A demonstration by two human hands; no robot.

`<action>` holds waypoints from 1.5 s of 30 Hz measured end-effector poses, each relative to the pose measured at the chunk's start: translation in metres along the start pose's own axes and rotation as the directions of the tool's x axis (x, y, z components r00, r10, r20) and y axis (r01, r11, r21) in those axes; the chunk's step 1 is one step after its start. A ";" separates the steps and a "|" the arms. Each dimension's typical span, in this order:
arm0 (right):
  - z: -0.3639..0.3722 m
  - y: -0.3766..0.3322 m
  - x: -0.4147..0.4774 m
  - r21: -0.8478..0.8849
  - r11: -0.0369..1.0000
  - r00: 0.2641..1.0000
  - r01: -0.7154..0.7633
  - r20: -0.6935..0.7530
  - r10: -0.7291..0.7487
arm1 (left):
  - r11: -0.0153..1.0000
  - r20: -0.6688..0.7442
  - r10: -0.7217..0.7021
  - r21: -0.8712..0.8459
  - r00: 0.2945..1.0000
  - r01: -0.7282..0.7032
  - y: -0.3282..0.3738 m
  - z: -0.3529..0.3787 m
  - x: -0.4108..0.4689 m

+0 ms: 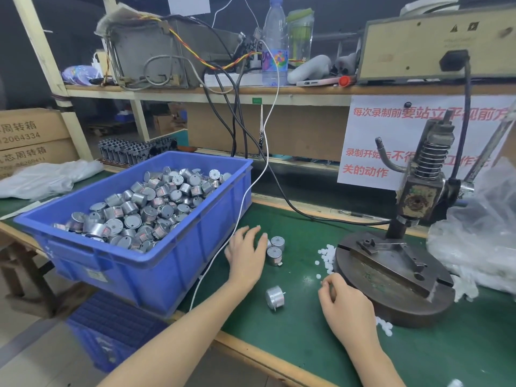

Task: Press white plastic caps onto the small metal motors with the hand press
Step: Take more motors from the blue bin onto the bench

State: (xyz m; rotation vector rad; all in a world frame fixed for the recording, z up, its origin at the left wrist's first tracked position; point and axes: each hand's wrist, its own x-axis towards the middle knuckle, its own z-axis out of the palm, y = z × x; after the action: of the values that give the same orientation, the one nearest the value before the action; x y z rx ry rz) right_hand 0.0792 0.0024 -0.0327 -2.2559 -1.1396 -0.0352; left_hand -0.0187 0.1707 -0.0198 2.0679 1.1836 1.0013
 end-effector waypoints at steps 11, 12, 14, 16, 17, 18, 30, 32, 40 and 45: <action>-0.001 -0.001 -0.002 0.019 1.000 1.000 -0.001 -0.025 0.002 | 0.740 0.483 0.537 0.123 0.691 -0.661 -0.011 -0.020 -0.059; -0.001 -0.001 -0.002 0.017 1.000 1.000 0.001 -0.021 -0.001 | 0.776 0.458 0.517 0.105 0.723 -0.622 -0.013 -0.020 -0.053; -0.001 0.000 -0.001 0.008 1.000 1.000 0.008 -0.012 -0.008 | 0.827 0.411 0.467 0.110 0.783 -0.551 -0.017 -0.023 -0.042; -0.001 0.000 0.000 0.002 1.000 1.000 0.009 -0.010 -0.009 | 0.878 0.365 0.397 0.117 0.842 -0.465 -0.017 -0.026 -0.032; 0.000 0.000 0.000 0.003 1.000 1.000 0.007 -0.009 -0.007 | 0.896 0.346 0.363 0.125 0.865 -0.426 -0.016 -0.027 -0.027; -0.001 0.000 0.000 0.004 1.000 1.000 0.006 -0.008 -0.006 | 0.909 0.327 0.334 0.134 0.884 -0.394 -0.017 -0.027 -0.023; -0.001 -0.001 0.000 -0.001 1.000 1.000 0.006 0.012 -0.006 | 0.962 0.265 0.176 0.159 0.948 -0.223 -0.013 -0.017 -0.005; -0.001 0.000 0.000 -0.002 1.000 1.000 0.001 0.011 -0.001 | 0.953 0.290 0.167 0.197 0.942 -0.229 -0.012 -0.016 0.000; 0.000 0.001 0.001 -0.003 1.000 1.000 0.000 0.015 0.001 | 0.854 0.316 0.275 0.354 0.908 -0.382 -0.009 -0.021 0.008; 0.001 0.001 0.001 0.000 1.000 1.000 -0.010 0.016 0.010 | 0.832 0.243 0.188 0.476 0.951 -0.286 -0.007 -0.037 0.024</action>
State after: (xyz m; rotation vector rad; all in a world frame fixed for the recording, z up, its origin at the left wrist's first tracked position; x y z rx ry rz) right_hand 0.0807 0.0032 -0.0333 -2.2650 -1.1370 -0.0132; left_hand -0.0443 0.1986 0.0046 2.7153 1.2002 0.6126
